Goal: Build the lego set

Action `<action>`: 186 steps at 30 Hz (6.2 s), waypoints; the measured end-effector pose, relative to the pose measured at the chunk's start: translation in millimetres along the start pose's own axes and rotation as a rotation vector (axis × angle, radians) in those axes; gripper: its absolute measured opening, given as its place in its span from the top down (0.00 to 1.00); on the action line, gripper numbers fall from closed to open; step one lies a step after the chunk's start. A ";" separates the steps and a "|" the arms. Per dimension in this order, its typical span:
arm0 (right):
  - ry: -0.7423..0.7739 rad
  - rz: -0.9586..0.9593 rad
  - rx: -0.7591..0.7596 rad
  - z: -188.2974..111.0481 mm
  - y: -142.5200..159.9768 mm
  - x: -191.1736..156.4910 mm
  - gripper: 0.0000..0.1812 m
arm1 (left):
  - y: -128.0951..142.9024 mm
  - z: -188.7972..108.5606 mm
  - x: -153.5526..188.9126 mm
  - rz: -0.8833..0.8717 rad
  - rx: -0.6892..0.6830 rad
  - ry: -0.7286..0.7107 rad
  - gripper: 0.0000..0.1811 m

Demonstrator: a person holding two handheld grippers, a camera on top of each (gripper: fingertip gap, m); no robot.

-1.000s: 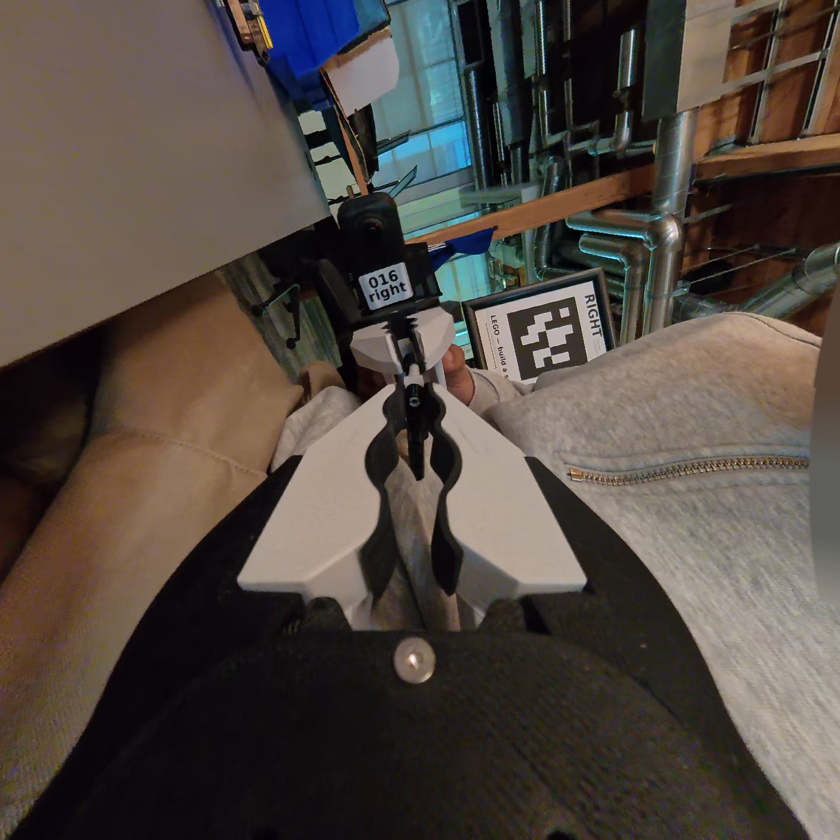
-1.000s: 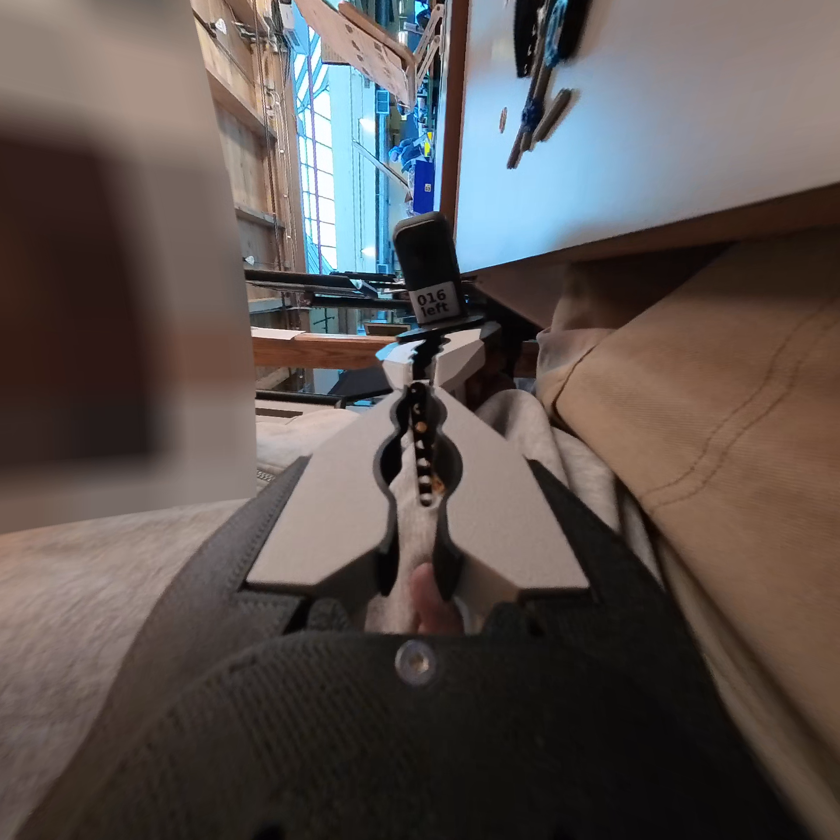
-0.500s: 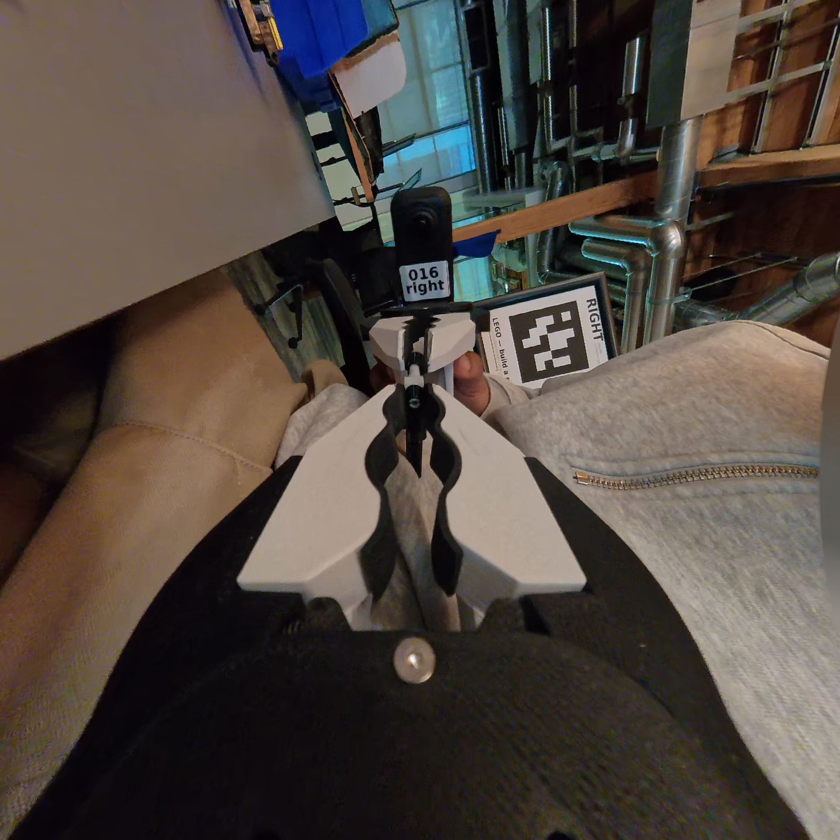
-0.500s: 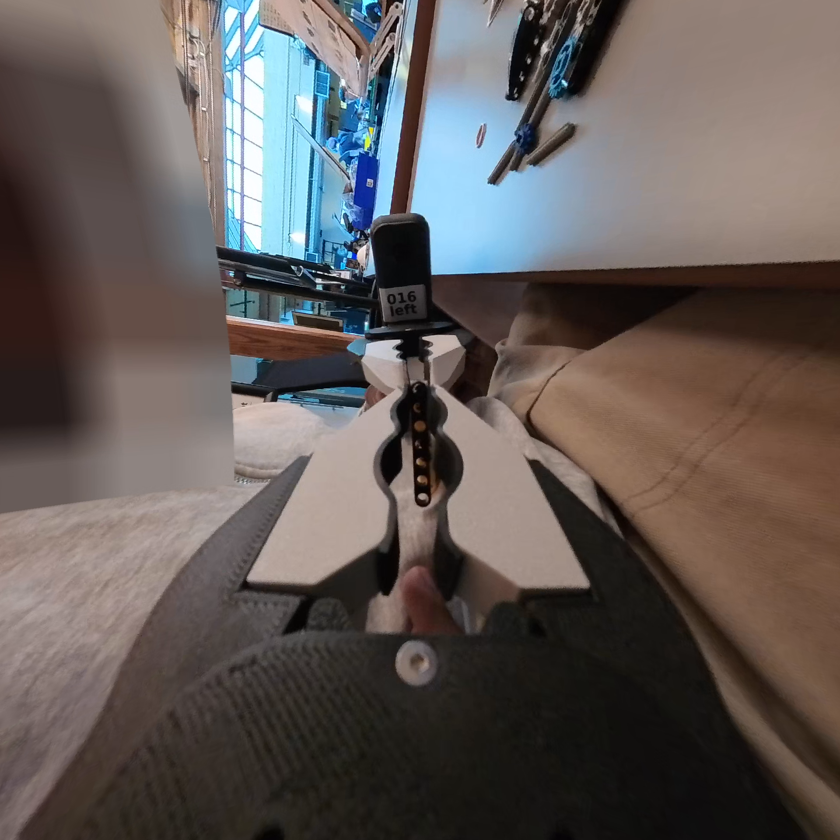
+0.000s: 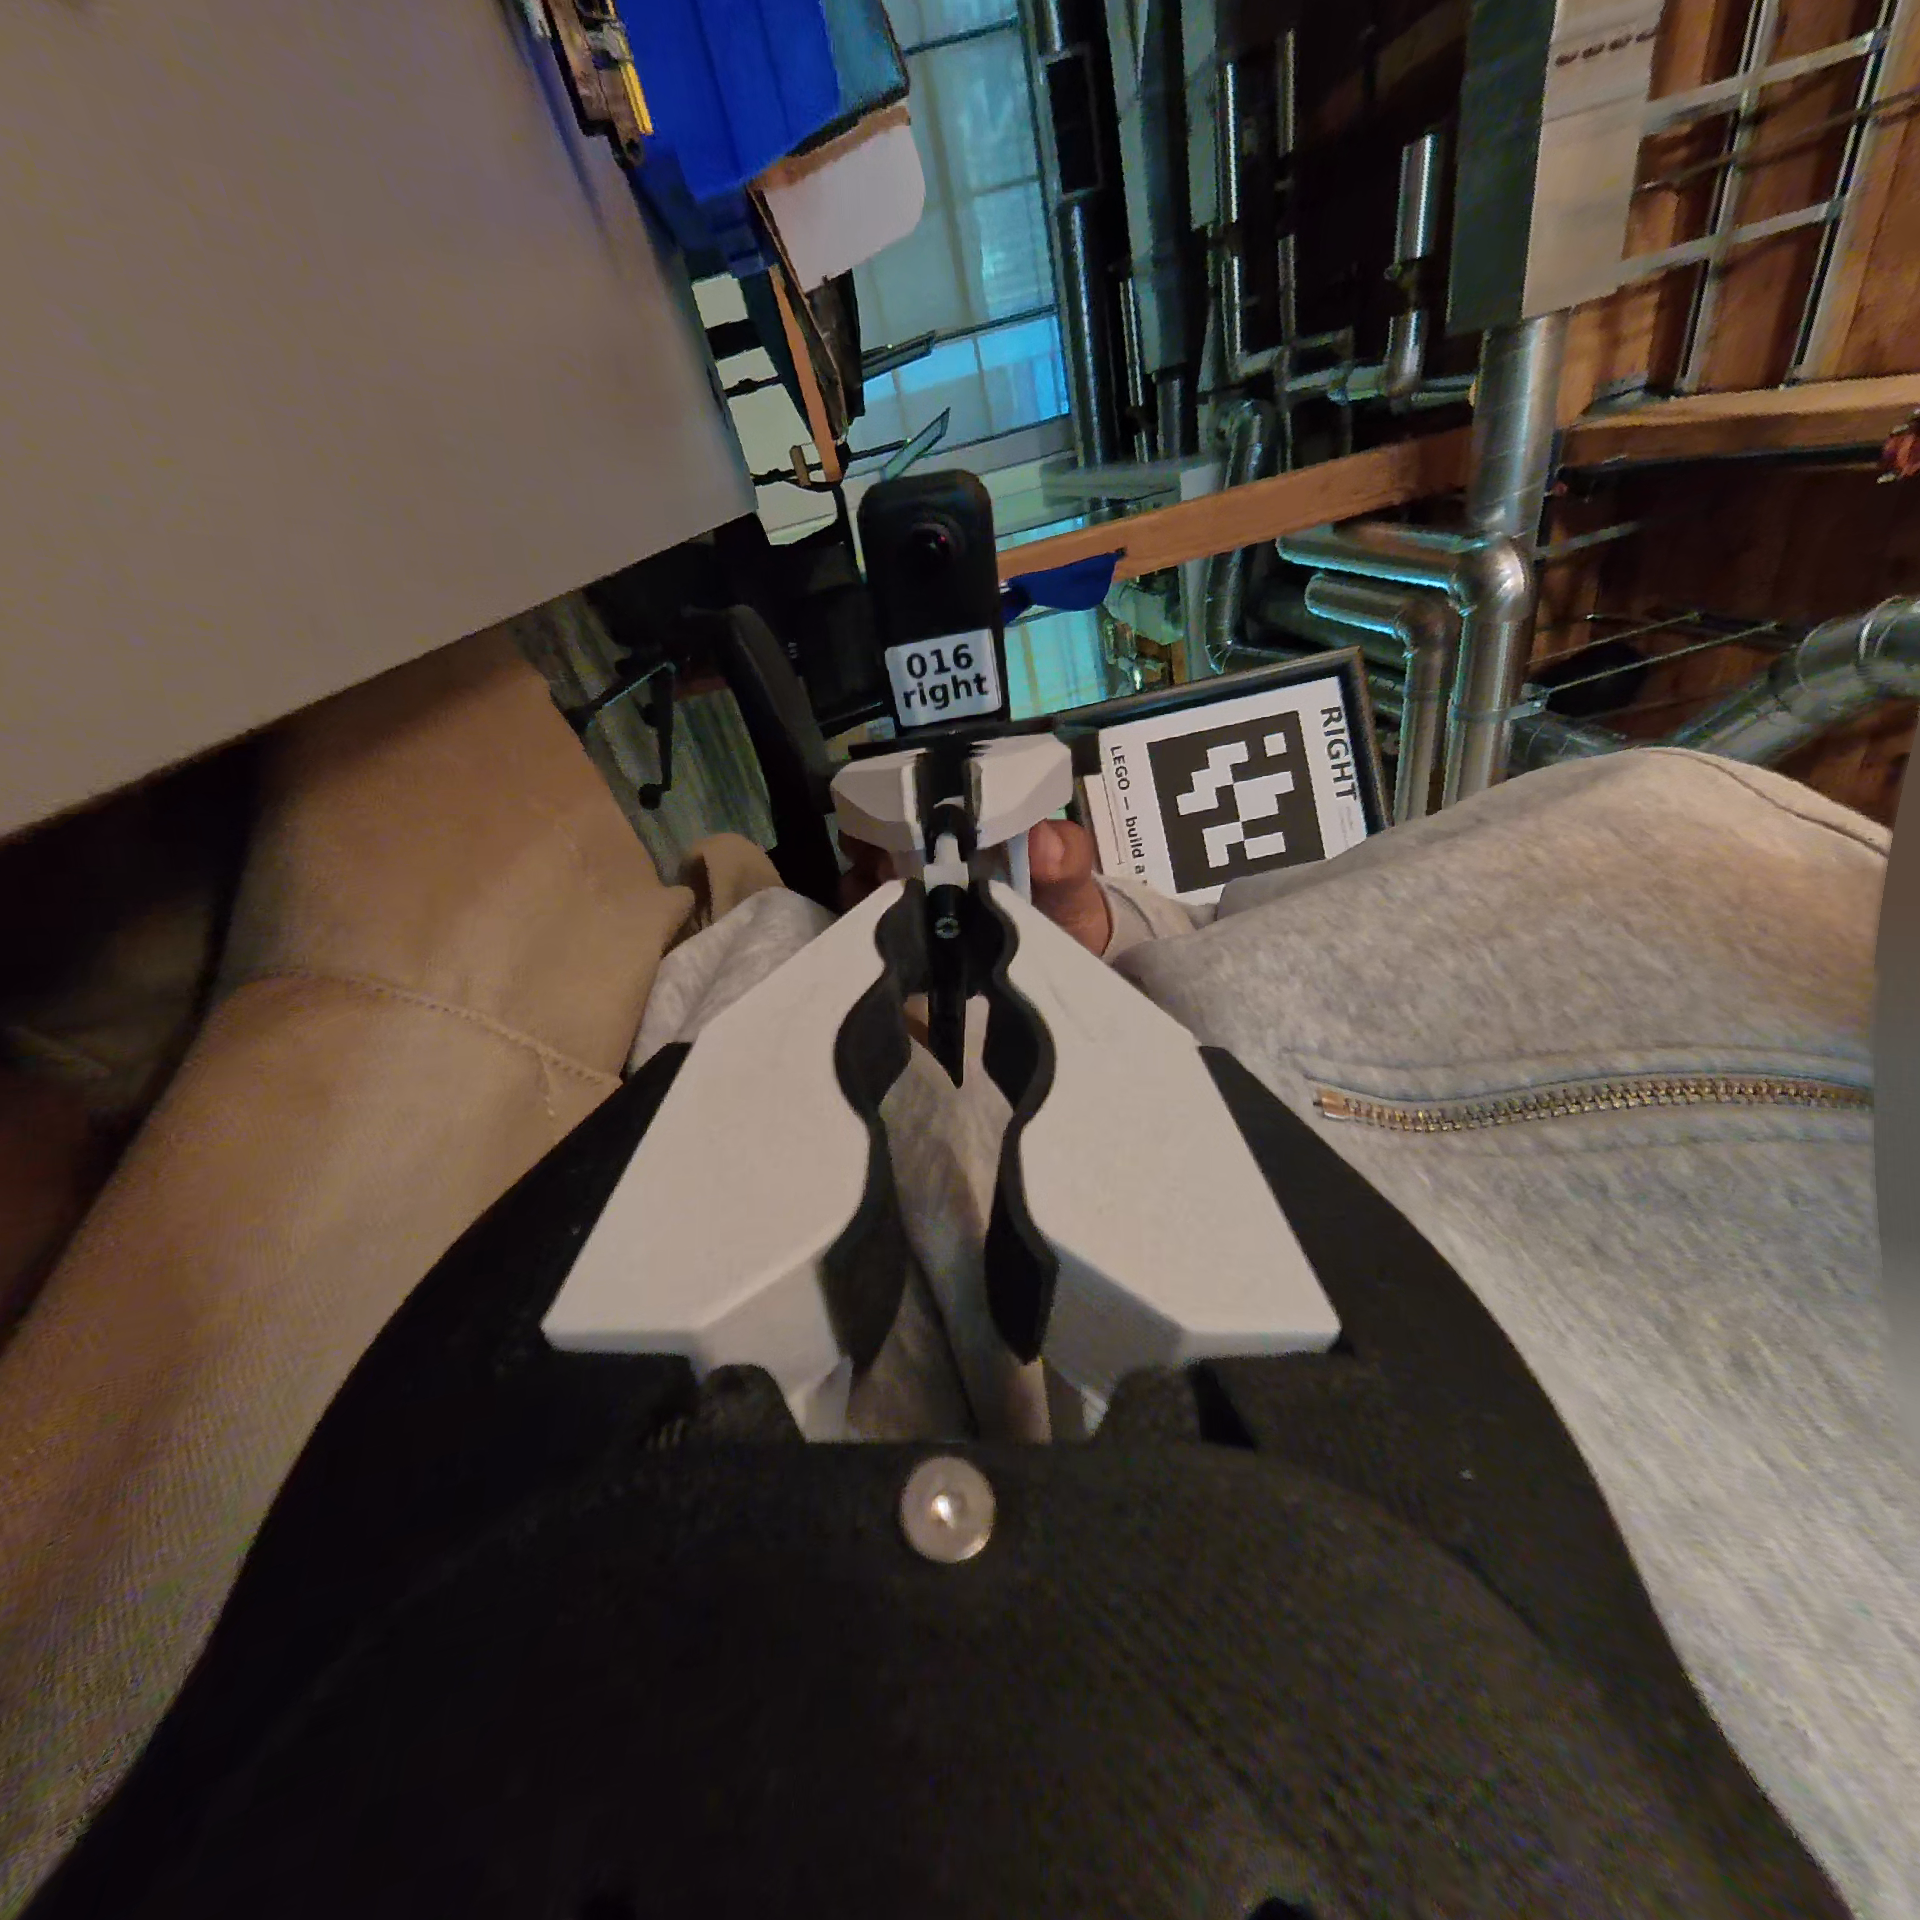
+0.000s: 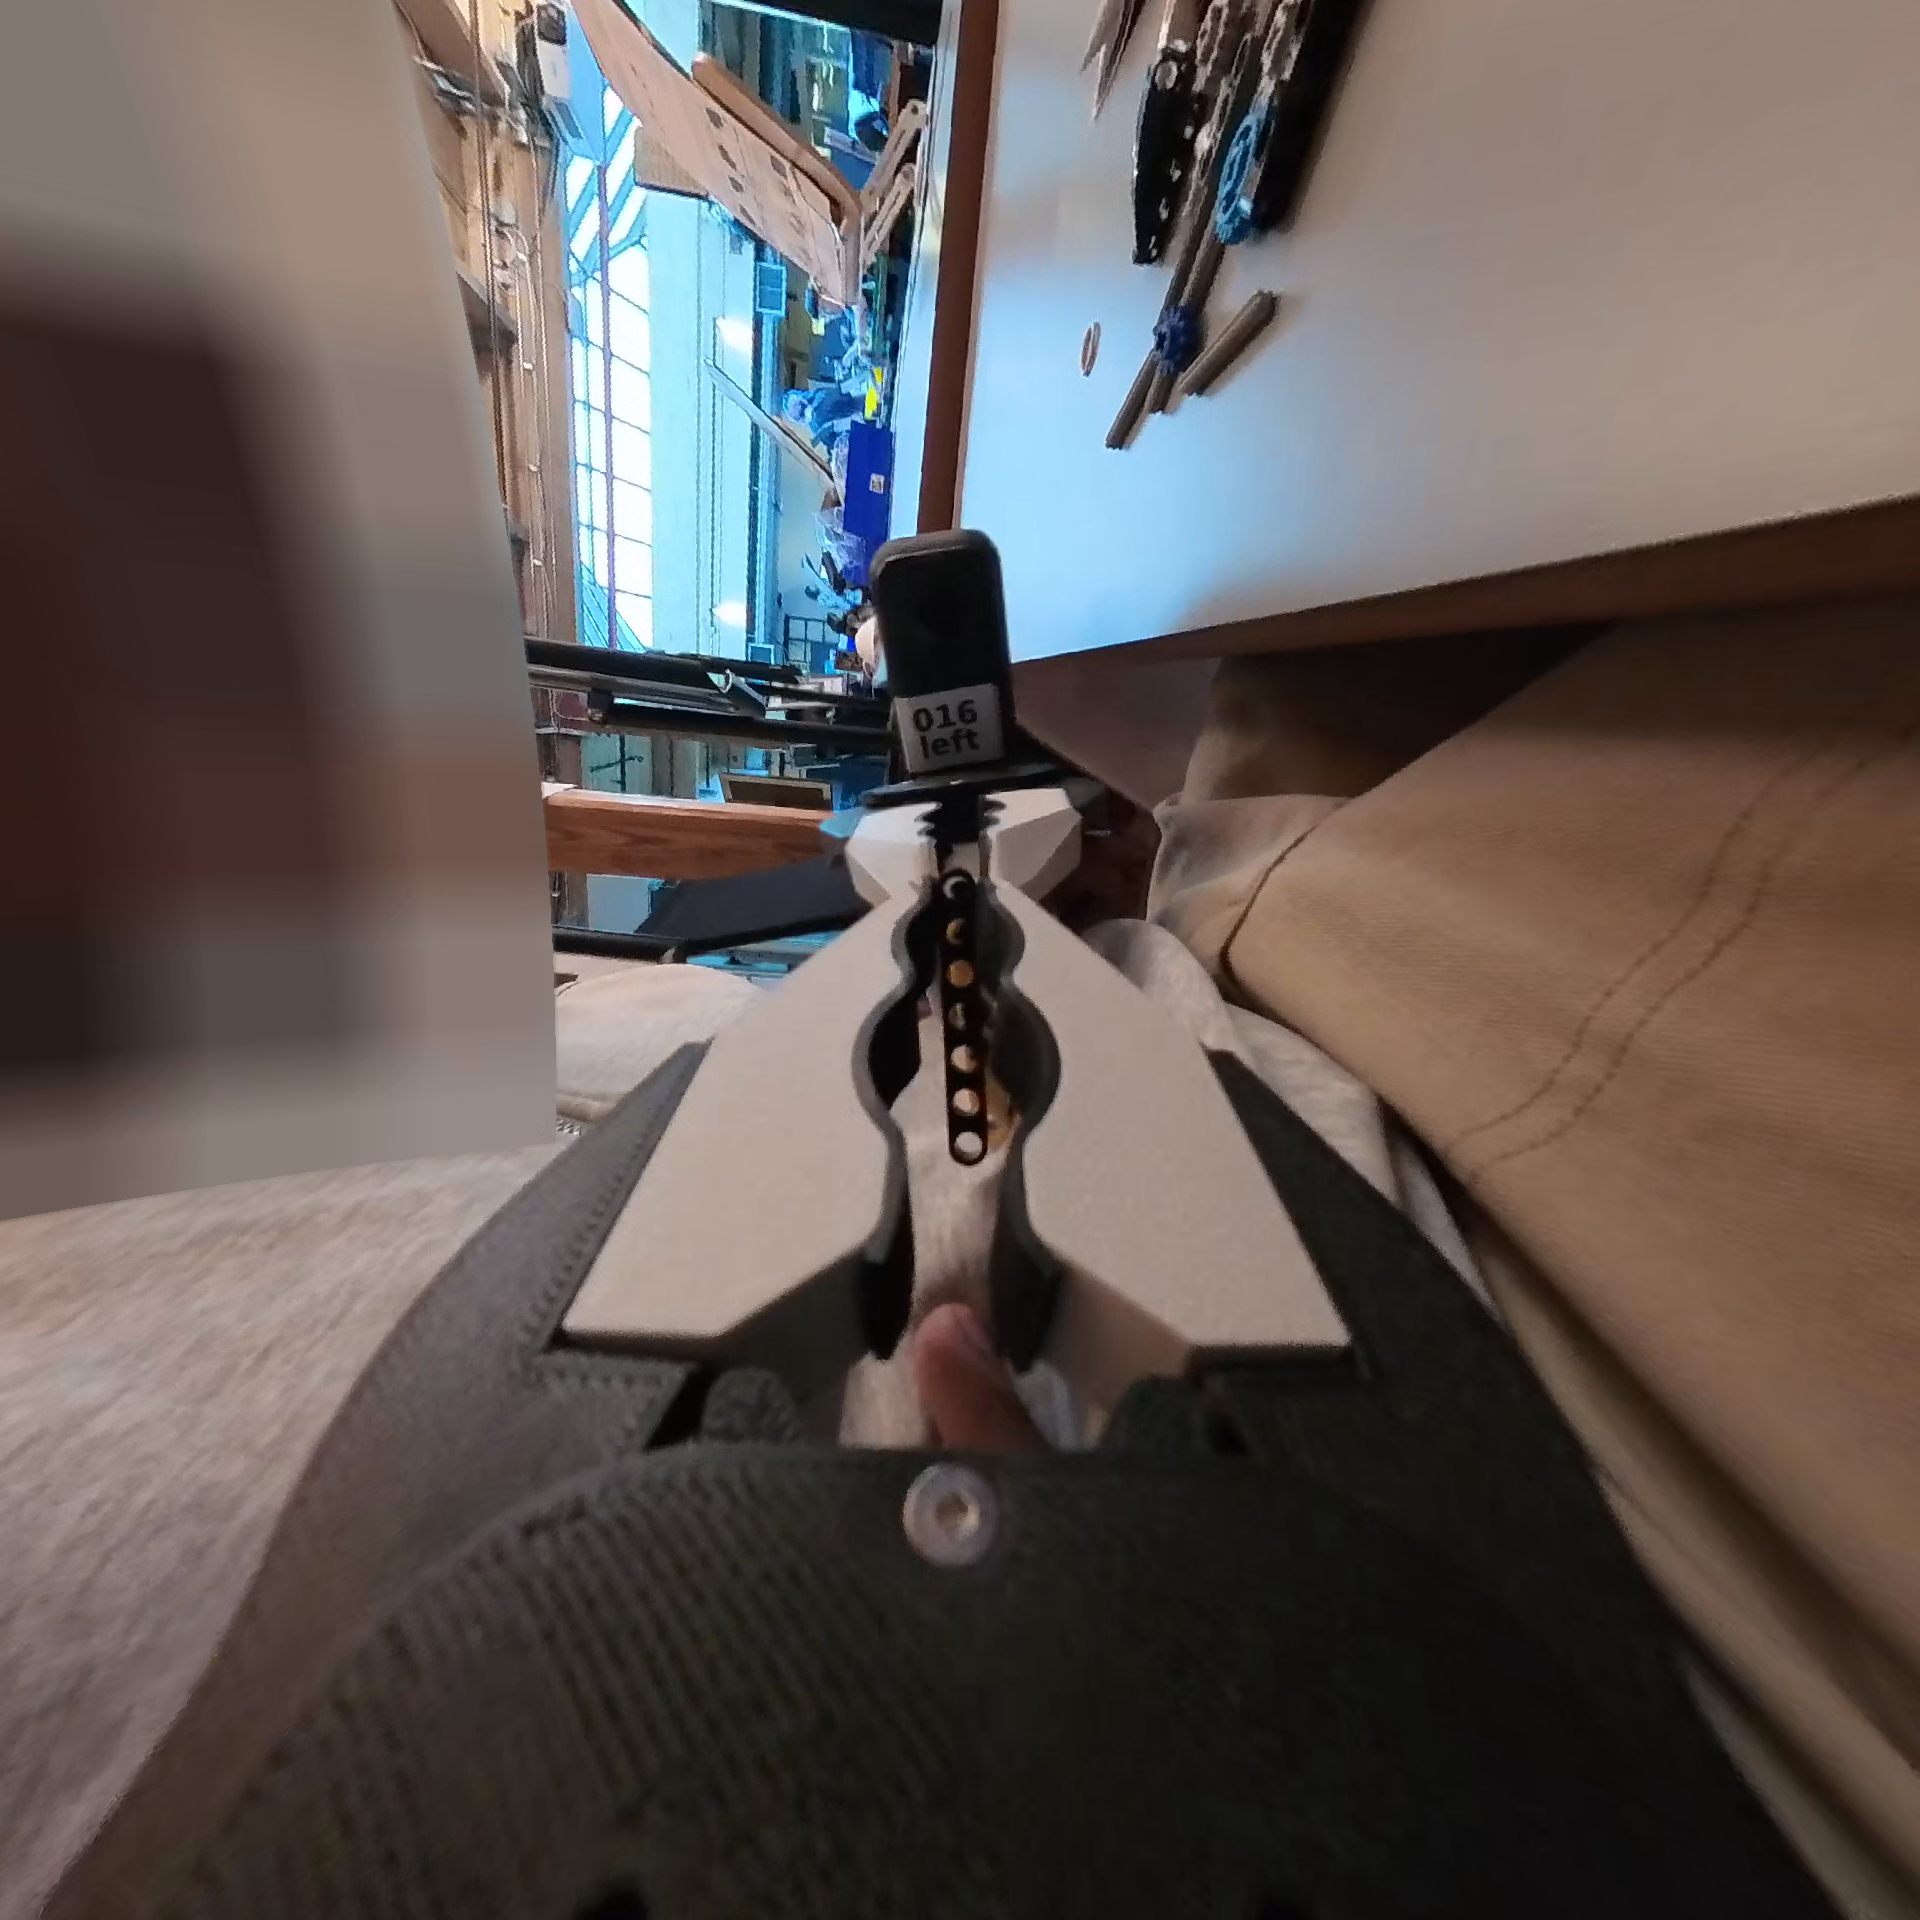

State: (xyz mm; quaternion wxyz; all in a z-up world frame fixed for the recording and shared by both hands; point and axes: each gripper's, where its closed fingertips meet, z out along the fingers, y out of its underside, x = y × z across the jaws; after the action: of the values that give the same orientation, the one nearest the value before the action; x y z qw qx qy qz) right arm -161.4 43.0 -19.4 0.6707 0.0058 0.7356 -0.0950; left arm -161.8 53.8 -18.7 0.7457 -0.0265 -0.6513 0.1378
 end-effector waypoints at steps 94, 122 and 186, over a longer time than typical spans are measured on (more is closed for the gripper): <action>-0.002 -0.105 -0.226 0.6 10.3 -18.6 0.98 | 4.0 -1.8 18.6 0.150 -0.122 0.051 0.97; 0.027 -0.248 -0.070 4.1 3.7 -16.6 0.98 | -2.2 -4.1 14.7 0.038 -0.100 0.026 0.97; -0.033 -0.359 -0.364 -4.3 11.0 -44.2 0.94 | 5.9 11.4 37.7 0.370 -0.059 0.080 0.98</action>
State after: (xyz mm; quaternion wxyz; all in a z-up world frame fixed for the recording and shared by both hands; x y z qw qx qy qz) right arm -159.7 59.7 23.2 0.6448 -0.2474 0.7189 -0.0788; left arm -169.7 66.9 18.1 0.7320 -0.1729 -0.6089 0.2522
